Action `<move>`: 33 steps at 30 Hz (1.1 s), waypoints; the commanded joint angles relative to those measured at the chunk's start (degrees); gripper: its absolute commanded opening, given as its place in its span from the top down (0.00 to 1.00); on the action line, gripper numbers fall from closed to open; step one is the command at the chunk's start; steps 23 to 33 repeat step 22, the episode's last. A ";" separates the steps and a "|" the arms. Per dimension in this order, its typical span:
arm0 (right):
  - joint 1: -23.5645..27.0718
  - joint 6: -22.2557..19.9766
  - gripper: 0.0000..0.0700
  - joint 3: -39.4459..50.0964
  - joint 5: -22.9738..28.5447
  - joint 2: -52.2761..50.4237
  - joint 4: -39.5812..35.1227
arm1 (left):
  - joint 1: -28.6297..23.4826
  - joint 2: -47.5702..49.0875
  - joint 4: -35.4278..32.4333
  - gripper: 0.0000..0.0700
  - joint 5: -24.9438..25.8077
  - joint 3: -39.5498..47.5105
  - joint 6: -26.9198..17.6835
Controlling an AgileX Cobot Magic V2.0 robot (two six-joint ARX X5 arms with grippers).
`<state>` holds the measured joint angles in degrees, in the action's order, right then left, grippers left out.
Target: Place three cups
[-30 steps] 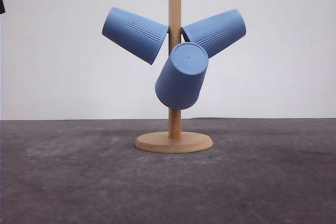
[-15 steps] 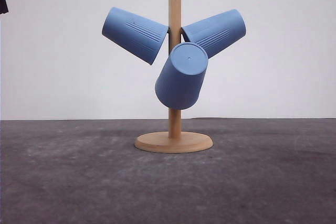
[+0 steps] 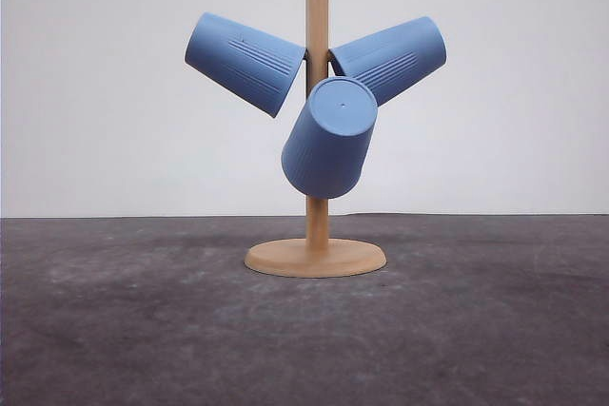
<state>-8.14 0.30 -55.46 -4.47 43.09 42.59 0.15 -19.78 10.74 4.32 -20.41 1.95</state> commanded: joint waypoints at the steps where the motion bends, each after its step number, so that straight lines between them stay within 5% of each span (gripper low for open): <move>1: 0.02 0.76 0.98 -0.72 0.00 0.24 -0.59 | -0.47 6.74 -1.83 0.98 -0.17 5.07 1.48; 12: 0.02 0.76 0.98 -0.72 -0.01 0.23 -0.57 | -2.10 19.44 -1.43 0.98 -1.18 17.20 2.00; 33: 0.02 0.76 0.98 -0.72 -0.01 0.22 -0.59 | 0.11 19.63 0.00 0.98 -1.69 19.67 1.64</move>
